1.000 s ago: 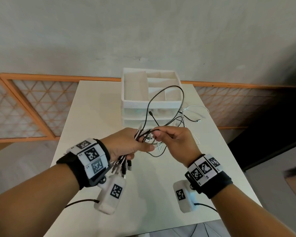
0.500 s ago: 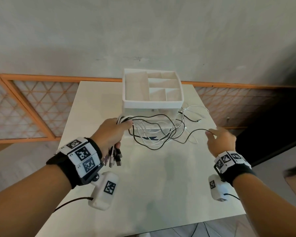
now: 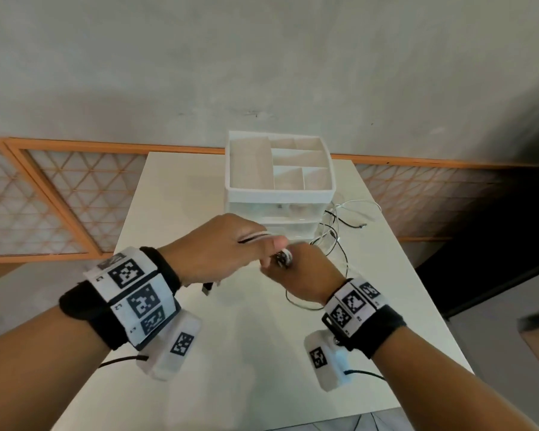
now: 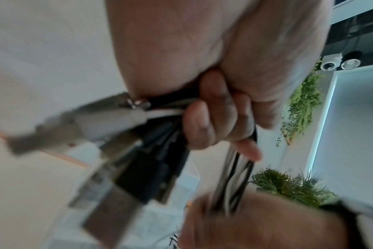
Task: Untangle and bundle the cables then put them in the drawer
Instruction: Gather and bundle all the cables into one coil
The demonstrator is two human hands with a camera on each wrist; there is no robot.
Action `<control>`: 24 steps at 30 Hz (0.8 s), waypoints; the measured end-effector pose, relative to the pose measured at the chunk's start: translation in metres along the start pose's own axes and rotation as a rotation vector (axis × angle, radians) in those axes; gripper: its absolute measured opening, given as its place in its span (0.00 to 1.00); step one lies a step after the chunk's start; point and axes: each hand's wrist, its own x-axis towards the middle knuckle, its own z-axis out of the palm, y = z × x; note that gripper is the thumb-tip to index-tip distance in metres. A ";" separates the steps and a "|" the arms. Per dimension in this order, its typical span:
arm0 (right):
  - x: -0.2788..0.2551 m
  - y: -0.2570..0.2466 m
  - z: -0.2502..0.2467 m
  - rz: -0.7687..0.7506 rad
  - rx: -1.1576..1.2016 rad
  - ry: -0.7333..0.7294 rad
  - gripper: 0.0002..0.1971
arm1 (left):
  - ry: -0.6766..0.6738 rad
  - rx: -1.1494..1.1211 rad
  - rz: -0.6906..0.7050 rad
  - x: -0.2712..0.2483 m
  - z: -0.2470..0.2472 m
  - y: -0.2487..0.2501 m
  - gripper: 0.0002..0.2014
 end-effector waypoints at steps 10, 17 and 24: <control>0.029 0.091 -0.058 0.347 -0.098 0.418 0.25 | -0.030 0.281 -0.293 0.001 0.008 -0.058 0.22; 0.005 0.053 -0.015 0.159 -0.142 -0.027 0.45 | -0.073 0.438 -0.226 0.014 0.034 -0.077 0.27; -0.019 0.011 0.031 -0.101 0.174 0.044 0.23 | -0.225 0.119 -0.152 0.006 0.046 -0.062 0.08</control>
